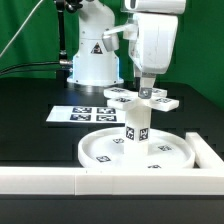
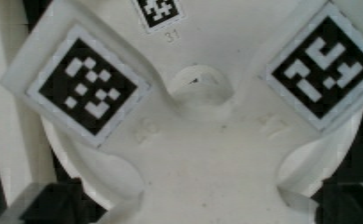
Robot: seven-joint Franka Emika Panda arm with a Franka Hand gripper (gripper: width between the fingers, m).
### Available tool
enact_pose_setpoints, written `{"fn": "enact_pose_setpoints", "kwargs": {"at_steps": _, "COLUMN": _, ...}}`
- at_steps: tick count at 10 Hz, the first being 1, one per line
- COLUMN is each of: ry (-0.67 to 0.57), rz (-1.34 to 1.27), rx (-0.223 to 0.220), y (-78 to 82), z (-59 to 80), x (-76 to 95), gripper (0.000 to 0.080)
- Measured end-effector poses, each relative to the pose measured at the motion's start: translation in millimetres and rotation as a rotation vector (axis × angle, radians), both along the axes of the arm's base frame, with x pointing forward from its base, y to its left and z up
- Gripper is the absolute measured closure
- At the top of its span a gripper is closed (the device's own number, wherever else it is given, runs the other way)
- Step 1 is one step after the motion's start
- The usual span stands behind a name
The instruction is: Assemble round table
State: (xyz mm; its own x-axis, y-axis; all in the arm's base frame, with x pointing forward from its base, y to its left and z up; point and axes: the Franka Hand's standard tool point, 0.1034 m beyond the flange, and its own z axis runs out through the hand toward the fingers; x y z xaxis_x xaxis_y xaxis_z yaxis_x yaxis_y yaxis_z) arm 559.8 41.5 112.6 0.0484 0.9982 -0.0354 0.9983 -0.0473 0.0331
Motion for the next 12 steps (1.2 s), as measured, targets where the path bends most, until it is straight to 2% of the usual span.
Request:
{"fn": "enact_pose_setpoints", "kwargs": {"at_steps": 5, "ry": 0.02, "rz": -0.003, "rx": -0.003, "y": -1.5, "z": -13.1, "x": -2.2, "gripper": 0.0151}}
{"fn": "enact_pose_setpoints", "kwargs": {"at_steps": 6, "ry": 0.019, "rz": -0.009, "rx": -0.004, "y": -1.4, "z": -13.1, "x": -2.2, "gripper": 0.0277}}
{"fn": "enact_pose_setpoints", "kwargs": {"at_steps": 7, "ry": 0.019, "rz": -0.01, "rx": -0.005, "y": -1.3, "z": -12.9, "x": -2.1, "gripper": 0.0277}}
{"fn": "enact_pose_setpoints", "kwargs": {"at_steps": 8, "ry": 0.019, "rz": -0.026, "rx": -0.005, "y": -1.5, "z": -13.0, "x": -2.2, "gripper": 0.036}}
{"fn": "enact_pose_setpoints", "kwargs": {"at_steps": 12, "ry": 0.014, "rz": -0.137, "rx": -0.002, "y": -1.9, "z": -13.1, "x": -2.2, "gripper": 0.036}}
